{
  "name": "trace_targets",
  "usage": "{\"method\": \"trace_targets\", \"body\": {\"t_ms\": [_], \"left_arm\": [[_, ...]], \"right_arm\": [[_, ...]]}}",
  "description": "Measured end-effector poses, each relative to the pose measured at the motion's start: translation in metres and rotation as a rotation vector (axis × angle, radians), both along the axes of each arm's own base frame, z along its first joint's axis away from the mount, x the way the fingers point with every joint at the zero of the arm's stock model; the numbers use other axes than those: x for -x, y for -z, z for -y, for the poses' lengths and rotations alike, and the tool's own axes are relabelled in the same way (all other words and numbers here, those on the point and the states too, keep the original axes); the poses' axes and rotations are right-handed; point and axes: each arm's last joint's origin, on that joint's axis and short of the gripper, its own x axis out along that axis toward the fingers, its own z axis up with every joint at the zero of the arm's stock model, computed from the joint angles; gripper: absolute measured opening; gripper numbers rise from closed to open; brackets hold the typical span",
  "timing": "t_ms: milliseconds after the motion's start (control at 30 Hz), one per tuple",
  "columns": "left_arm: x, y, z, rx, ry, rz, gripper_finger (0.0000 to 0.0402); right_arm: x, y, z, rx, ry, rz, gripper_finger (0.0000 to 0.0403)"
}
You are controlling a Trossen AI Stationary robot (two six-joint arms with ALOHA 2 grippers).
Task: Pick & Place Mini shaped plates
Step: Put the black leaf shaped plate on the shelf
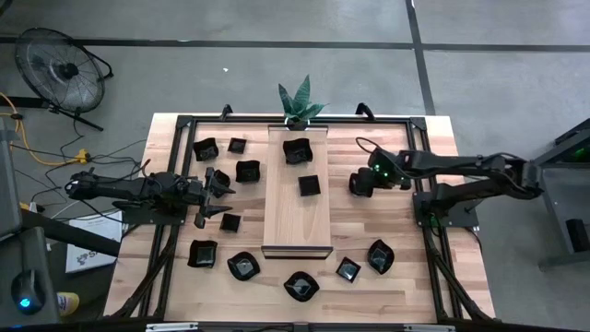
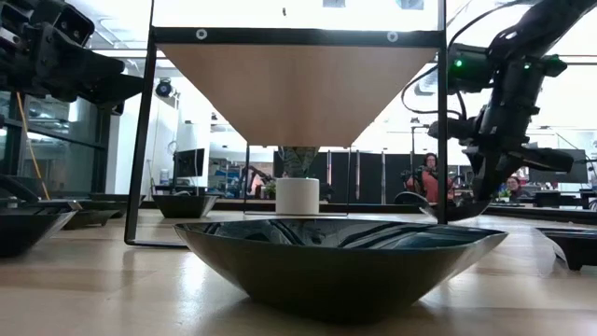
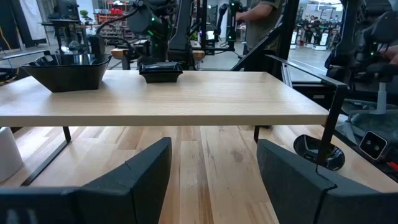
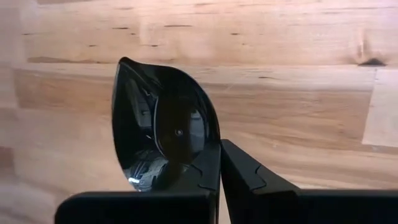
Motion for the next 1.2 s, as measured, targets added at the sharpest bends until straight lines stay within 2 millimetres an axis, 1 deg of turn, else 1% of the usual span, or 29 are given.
{"method": "trace_targets", "body": {"t_ms": [233, 567, 733, 867, 967, 1067, 1200], "left_arm": [[0.0, 0.0, 0.0, 0.0, 0.0, 0.0, 0.0234], [0.0, 0.0, 0.0, 0.0, 0.0, 0.0, 0.0234], [0.0, 0.0, 0.0, 0.0, 0.0, 0.0, 0.0234], [0.0, 0.0, 0.0, 0.0, 0.0, 0.0, 0.0234], [0.0, 0.0, 0.0, 0.0, 0.0, -0.001, 0.0234], [0.0, 0.0, 0.0, 0.0, 0.0, 0.0, 0.0234], [0.0, 0.0, 0.0, 0.0, 0.0, 0.0, 0.0234]], "right_arm": [[0.008, -0.018, -0.005, 0.02, -0.043, 0.105, 0.0], [0.028, -0.045, -0.015, 0.059, -0.108, 0.284, 0.0], [0.036, -0.055, -0.019, 0.063, -0.13, 0.37, 0.0], [0.036, -0.061, -0.022, 0.048, -0.161, 0.443, 0.0], [0.034, -0.07, -0.026, 0.049, -0.19, 0.472, 0.0], [0.031, -0.084, -0.03, 0.07, -0.222, 0.507, 0.0], [0.028, -0.109, -0.036, 0.115, -0.254, 0.569, 0.0]]}}
